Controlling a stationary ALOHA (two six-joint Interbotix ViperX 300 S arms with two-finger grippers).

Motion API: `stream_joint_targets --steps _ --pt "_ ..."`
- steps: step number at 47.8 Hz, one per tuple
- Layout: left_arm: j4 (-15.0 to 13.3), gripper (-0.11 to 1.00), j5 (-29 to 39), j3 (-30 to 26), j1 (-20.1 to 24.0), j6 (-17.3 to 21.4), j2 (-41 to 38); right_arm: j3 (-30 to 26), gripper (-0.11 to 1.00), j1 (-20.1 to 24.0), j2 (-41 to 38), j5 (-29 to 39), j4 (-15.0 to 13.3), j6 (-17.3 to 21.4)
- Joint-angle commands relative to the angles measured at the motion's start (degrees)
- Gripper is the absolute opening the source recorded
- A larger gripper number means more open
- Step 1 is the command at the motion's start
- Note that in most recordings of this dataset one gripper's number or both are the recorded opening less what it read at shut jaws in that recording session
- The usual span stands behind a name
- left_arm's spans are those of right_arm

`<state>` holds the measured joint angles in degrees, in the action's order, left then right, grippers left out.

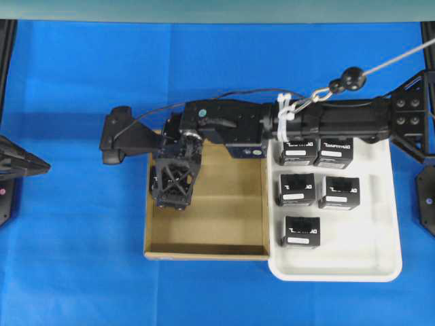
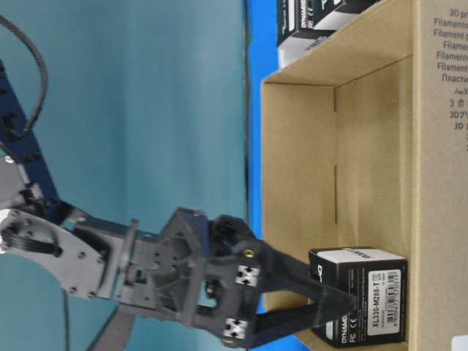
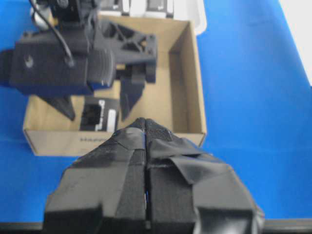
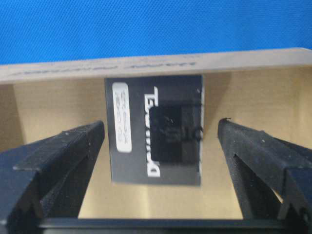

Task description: Pick the box from inside the cardboard box.

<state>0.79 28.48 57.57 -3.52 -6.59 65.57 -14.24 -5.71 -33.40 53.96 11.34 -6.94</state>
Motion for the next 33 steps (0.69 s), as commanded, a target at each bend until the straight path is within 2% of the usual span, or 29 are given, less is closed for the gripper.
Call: stream_joint_targets --steps 1,28,33 --pt "0.18 -0.07 -0.62 -1.49 -0.09 0.0 -0.7 -0.09 1.0 0.18 -0.88 -0.88 0.35 0.09" --pt "0.18 -0.07 -0.44 -1.67 0.0 0.35 -0.35 0.0 1.0 0.44 -2.37 -2.46 0.26 0.18" --pt "0.18 -0.07 -0.53 -1.76 0.35 0.44 -0.09 0.09 0.96 1.05 -2.37 -2.46 0.26 0.26"
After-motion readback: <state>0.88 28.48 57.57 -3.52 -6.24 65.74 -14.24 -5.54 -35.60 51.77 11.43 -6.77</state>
